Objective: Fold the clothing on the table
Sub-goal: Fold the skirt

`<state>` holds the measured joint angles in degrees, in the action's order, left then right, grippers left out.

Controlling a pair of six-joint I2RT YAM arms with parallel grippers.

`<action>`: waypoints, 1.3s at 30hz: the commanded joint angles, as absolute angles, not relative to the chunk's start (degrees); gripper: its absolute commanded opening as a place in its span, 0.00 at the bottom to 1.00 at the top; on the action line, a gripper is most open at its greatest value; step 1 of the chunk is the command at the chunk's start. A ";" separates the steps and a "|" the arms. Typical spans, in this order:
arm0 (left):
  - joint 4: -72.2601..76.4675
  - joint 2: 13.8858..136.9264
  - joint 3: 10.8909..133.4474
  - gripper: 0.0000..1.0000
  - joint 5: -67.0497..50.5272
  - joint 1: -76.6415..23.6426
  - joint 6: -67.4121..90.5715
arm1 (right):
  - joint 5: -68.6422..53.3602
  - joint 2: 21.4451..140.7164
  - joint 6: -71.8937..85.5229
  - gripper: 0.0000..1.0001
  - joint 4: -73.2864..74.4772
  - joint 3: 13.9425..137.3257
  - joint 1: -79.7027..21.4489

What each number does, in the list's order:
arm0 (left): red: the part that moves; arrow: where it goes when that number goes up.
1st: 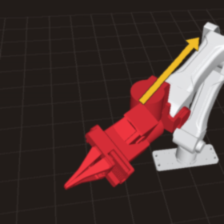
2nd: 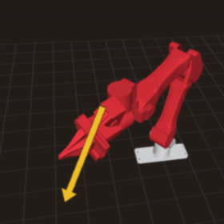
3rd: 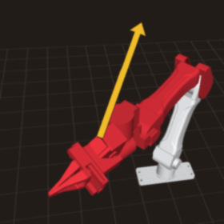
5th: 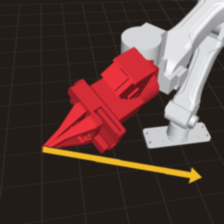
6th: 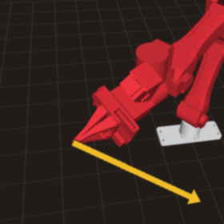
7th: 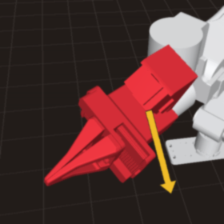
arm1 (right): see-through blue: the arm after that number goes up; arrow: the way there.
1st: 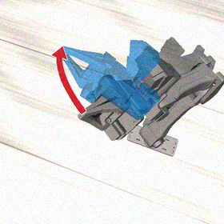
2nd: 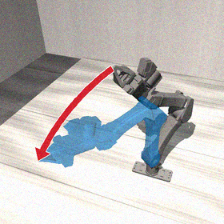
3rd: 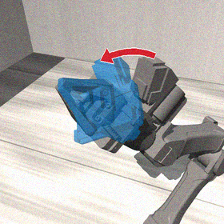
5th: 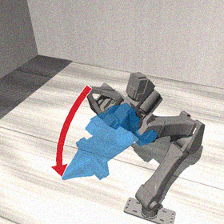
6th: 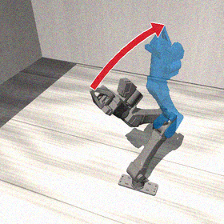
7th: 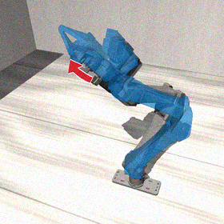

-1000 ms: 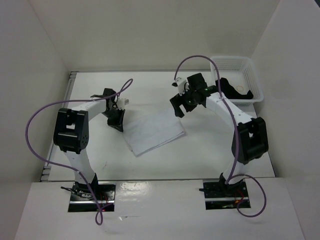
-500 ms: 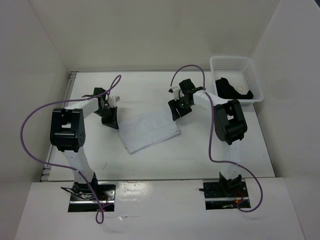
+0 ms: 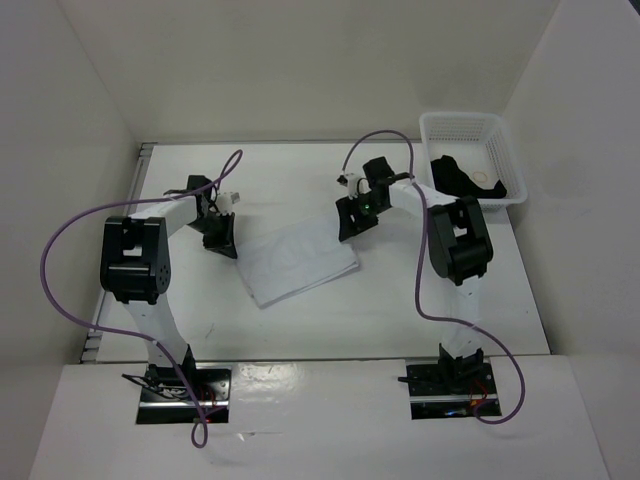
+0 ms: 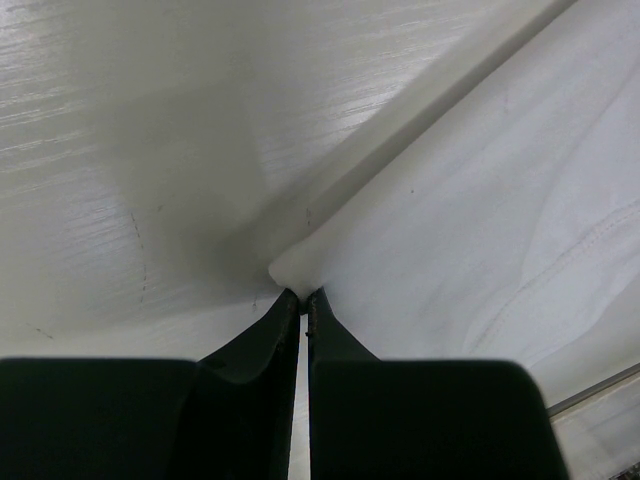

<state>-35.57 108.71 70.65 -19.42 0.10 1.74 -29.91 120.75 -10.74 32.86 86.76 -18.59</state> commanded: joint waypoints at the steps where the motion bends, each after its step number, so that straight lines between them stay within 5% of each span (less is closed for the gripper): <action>1: -35.16 110.21 70.75 0.03 -18.54 0.53 0.97 | -33.48 124.10 -10.99 0.62 32.08 87.54 -18.63; 17: -35.16 111.27 70.75 0.03 -19.60 0.53 0.44 | -32.43 128.50 -10.46 0.36 31.55 87.01 -18.63; 24: -35.68 111.27 70.75 0.03 -20.13 0.53 0.44 | -28.49 127.97 -9.24 0.00 31.55 87.53 -18.63; 39: -35.68 111.88 71.28 0.03 -20.74 0.53 0.44 | -10.37 115.22 -8.53 0.00 41.65 100.01 -25.66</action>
<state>-35.53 109.75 70.94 -22.52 0.30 1.72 -15.68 121.12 -7.99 38.15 95.66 -24.03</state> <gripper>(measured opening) 0.076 0.027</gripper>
